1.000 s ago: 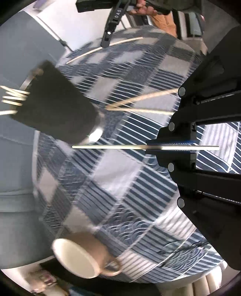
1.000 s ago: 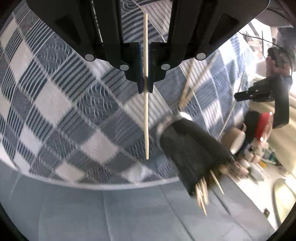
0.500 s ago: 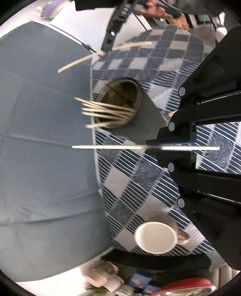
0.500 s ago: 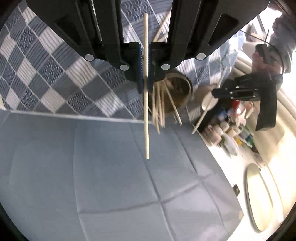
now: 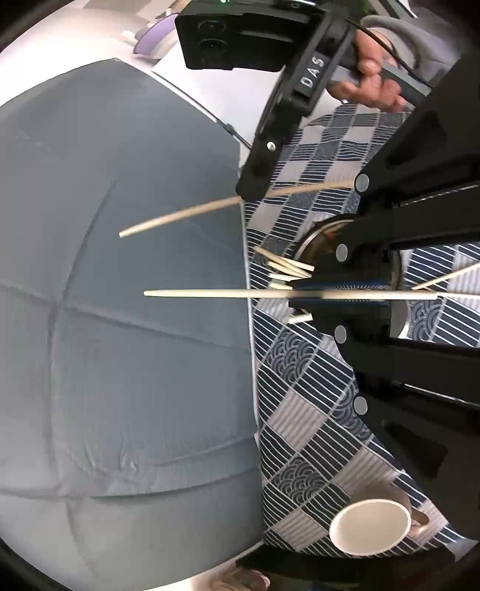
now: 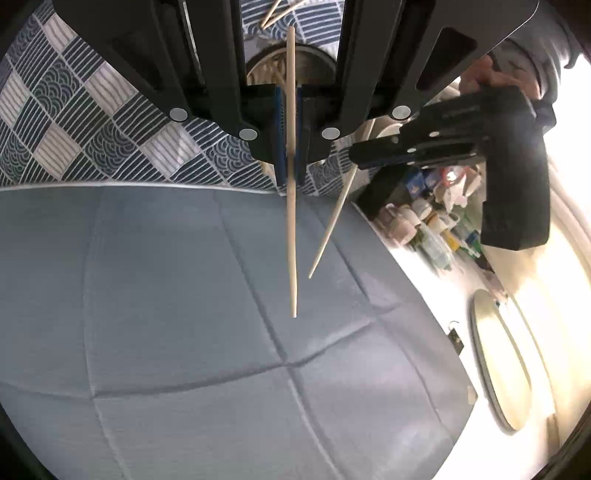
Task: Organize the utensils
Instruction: 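Raise left tool's stick over the holder opening while right tool carries its stick there, then open left tool releasing its stick into the holder while right tool releases its stick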
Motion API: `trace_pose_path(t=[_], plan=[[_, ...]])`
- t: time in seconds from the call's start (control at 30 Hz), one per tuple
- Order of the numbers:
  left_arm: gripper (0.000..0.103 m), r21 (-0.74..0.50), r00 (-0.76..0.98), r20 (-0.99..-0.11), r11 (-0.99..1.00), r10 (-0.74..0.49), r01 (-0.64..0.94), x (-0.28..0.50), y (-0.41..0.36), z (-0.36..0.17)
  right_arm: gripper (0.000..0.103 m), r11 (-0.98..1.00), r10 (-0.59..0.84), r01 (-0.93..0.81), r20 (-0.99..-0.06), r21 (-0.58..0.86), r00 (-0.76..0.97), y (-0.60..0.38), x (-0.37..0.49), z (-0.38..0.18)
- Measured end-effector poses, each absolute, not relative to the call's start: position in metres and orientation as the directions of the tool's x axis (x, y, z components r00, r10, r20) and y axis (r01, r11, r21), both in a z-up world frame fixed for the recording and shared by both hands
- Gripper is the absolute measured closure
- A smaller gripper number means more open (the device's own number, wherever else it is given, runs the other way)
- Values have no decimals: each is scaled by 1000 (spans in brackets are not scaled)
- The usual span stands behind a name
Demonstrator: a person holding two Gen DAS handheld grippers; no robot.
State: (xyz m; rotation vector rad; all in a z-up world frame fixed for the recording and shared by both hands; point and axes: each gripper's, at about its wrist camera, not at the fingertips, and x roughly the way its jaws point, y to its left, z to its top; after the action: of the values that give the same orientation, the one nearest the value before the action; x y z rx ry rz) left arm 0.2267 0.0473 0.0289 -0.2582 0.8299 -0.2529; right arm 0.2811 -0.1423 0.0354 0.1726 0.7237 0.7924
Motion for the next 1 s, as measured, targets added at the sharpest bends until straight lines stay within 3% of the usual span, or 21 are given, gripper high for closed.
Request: trace_pose_path(t=[0.53, 0.7, 1.0], plan=[[98, -373, 723, -590, 916, -358, 149, 258, 35, 3, 98, 663, 743, -587, -503, 464, 442, -128, 316, 0], [98, -323, 776, -537, 931, -330, 172, 244, 28, -5, 98, 642, 765, -598, -452, 480, 458, -133, 311, -8], [98, -343, 841, -443, 926, -309, 159, 219, 30, -24, 98, 626, 779, -628, -325, 463, 536, -146, 285, -19]])
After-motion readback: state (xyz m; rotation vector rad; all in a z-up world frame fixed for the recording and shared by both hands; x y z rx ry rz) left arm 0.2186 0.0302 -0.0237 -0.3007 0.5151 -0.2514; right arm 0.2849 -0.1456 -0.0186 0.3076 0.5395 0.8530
